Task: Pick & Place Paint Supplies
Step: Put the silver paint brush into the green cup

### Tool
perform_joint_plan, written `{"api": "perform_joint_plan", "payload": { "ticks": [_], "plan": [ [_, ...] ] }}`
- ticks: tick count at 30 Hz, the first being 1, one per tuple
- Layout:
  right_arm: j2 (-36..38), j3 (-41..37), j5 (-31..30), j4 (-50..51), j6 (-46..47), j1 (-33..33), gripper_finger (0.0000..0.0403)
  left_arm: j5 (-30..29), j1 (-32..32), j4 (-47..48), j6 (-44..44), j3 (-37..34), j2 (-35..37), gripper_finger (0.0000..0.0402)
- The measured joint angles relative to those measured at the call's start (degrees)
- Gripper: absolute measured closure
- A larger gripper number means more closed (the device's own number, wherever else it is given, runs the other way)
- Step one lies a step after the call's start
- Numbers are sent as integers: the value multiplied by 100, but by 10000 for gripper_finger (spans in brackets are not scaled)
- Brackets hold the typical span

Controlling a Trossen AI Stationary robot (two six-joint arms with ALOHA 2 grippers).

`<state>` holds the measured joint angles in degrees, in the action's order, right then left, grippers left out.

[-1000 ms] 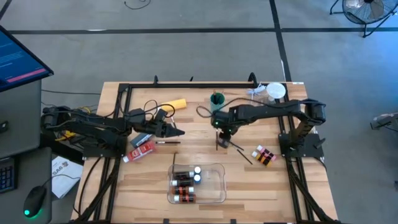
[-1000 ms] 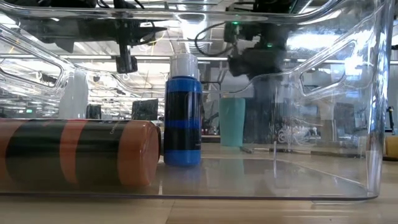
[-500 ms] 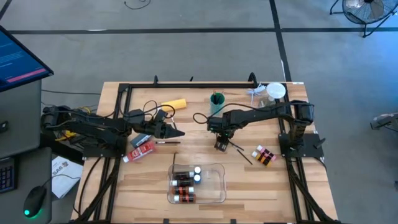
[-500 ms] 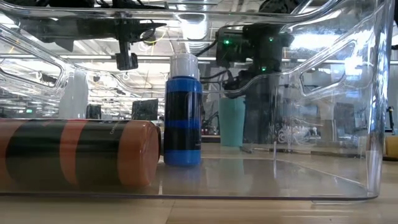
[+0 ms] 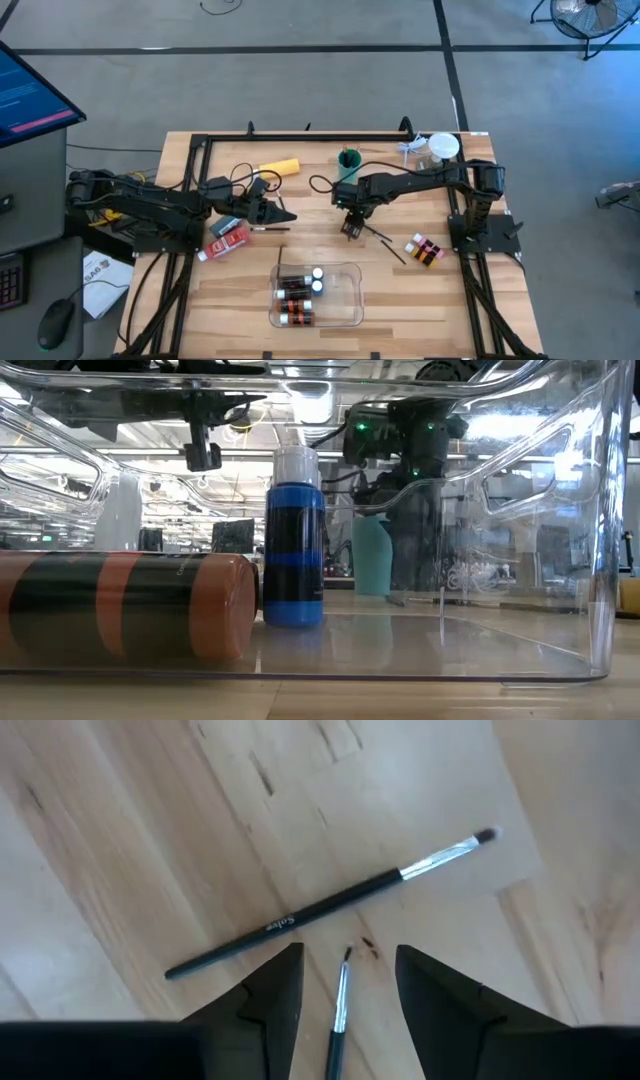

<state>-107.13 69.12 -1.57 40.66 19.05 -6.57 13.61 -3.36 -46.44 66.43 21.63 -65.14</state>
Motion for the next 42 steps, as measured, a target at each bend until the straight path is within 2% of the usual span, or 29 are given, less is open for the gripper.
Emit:
{"api": "perform_joint_plan", "payload": {
  "ticks": [34,39,42],
  "plan": [
    [0,0,-150,-39,-167,-118,254,274,33,-3,-20,2,-2,400],
    [0,0,-144,447,-92,-8,254,290,52,-6,-47,2,-2,400],
    [132,-11,-371,646,-141,120,253,343,74,-31,-74,2,72,400]
  ]
}}
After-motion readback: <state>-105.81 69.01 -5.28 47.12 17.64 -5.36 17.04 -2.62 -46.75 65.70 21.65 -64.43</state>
